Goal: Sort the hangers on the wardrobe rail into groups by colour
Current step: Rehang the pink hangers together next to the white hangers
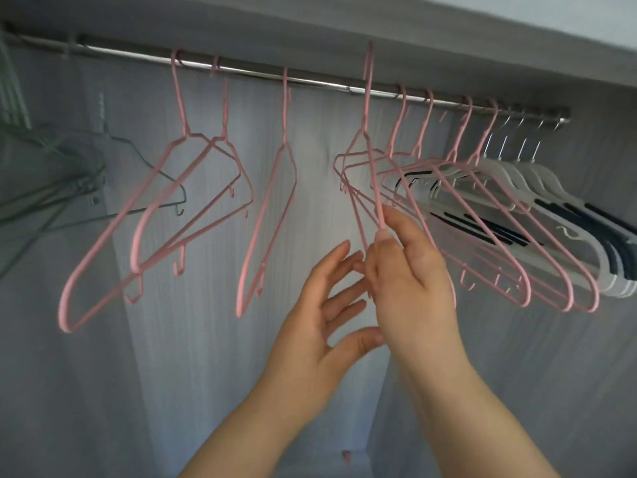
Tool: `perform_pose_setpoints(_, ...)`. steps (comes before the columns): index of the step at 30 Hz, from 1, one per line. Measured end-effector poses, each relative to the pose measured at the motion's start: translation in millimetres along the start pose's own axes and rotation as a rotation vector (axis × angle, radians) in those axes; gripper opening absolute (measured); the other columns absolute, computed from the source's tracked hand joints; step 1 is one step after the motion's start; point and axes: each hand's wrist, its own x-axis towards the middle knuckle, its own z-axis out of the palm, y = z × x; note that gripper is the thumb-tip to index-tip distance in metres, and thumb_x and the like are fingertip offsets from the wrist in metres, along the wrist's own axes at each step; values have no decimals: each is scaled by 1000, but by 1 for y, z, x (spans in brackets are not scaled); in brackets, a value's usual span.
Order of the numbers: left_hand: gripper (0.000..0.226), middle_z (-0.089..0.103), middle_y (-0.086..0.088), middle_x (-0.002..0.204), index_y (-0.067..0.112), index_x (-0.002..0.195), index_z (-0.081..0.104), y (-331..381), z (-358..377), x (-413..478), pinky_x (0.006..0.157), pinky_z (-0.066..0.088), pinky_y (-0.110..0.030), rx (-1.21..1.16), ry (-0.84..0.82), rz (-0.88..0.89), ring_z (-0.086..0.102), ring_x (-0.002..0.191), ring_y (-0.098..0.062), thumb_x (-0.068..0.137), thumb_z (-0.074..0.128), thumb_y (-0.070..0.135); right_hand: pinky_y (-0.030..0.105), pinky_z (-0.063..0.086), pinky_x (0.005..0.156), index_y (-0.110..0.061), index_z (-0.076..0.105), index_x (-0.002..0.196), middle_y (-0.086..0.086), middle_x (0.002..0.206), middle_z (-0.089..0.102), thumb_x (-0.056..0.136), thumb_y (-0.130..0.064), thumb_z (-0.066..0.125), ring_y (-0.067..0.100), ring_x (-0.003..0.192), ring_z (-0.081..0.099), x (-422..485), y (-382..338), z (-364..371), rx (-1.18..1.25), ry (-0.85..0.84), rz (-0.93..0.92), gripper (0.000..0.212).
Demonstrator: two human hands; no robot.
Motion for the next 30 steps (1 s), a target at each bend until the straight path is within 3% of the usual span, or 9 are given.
perform_pose_setpoints(4, 60, 53, 21, 127, 41, 123, 41, -6, 2, 7, 101, 44, -41, 41, 132, -34, 56, 115, -8, 71, 70, 35, 37, 46, 99, -22, 47, 128, -20, 70, 42, 94, -20, 33, 3, 79, 49, 27, 14, 9, -31, -9, 70, 37)
perform_pose_setpoints(9, 31, 63, 23, 104, 40, 109, 54, 5, 5, -20, 81, 47, -9, 609, 395, 225, 59, 92, 5, 80, 63, 38, 17, 50, 71, -17, 44, 130, -7, 73, 50, 95, -18, 33, 2, 63, 53, 25, 29, 8, -119, -38, 132, 36)
perform_pose_setpoints(11, 24, 62, 15, 100, 27, 108, 59, 15, -2, -31, 83, 42, -9, 840, 571, 520, 57, 91, 3, 85, 60, 22, 23, 48, 76, -14, 32, 138, 7, 95, 59, 94, -23, 39, 17, 86, 59, 17, 29, 3, -301, -75, 166, 45)
perform_pose_setpoints(13, 27, 61, 11, 106, 17, 113, 58, 27, -10, -38, 92, 41, -18, 897, 710, 674, 58, 104, -7, 86, 58, 12, 26, 33, 99, -14, 17, 143, 9, 139, 36, 91, -26, 45, 22, 125, 40, 3, 19, -1, -644, -61, 52, 60)
perform_pose_setpoints(17, 49, 45, 22, 134, 26, 132, 41, 32, -24, -36, 104, 34, -18, 883, 700, 347, 42, 125, 0, 86, 56, 25, 6, 22, 99, -17, 42, 132, 1, 139, 40, 87, -19, 44, 8, 125, 35, -21, -26, 12, -575, -19, -420, 45)
perform_pose_setpoints(20, 61, 49, 24, 124, 32, 131, 40, 21, -24, -34, 92, 42, -13, 767, 587, 81, 43, 110, 21, 79, 65, 13, 9, 26, 103, -23, 37, 136, -7, 143, 34, 90, -25, 40, 4, 129, 32, -17, -37, 30, -401, -240, -294, 45)
perform_pose_setpoints(23, 62, 53, 36, 95, 46, 114, 45, 11, -22, -31, 74, 38, 5, 783, 511, 67, 44, 86, 33, 74, 67, 3, 16, 14, 105, -21, 13, 145, -3, 154, 13, 94, -21, 39, 12, 140, 15, 4, -24, 47, -426, -357, -95, 57)
perform_pose_setpoints(27, 44, 57, 45, 67, 41, 93, 60, 3, -19, -26, 69, 38, 5, 734, 438, 6, 52, 80, 28, 74, 68, 1, 17, 22, 103, -27, 9, 145, -6, 154, 8, 88, 3, 35, 14, 137, 25, 21, -2, 61, -295, -395, 86, 69)
perform_pose_setpoints(30, 48, 63, 39, 86, 48, 81, 59, 2, -21, -21, 74, 42, 1, 683, 390, 23, 61, 83, 16, 78, 63, 0, 34, 35, 110, -24, 20, 143, -4, 150, 20, 80, 14, 29, 14, 134, 32, 25, 11, 60, -188, -284, 109, 74)
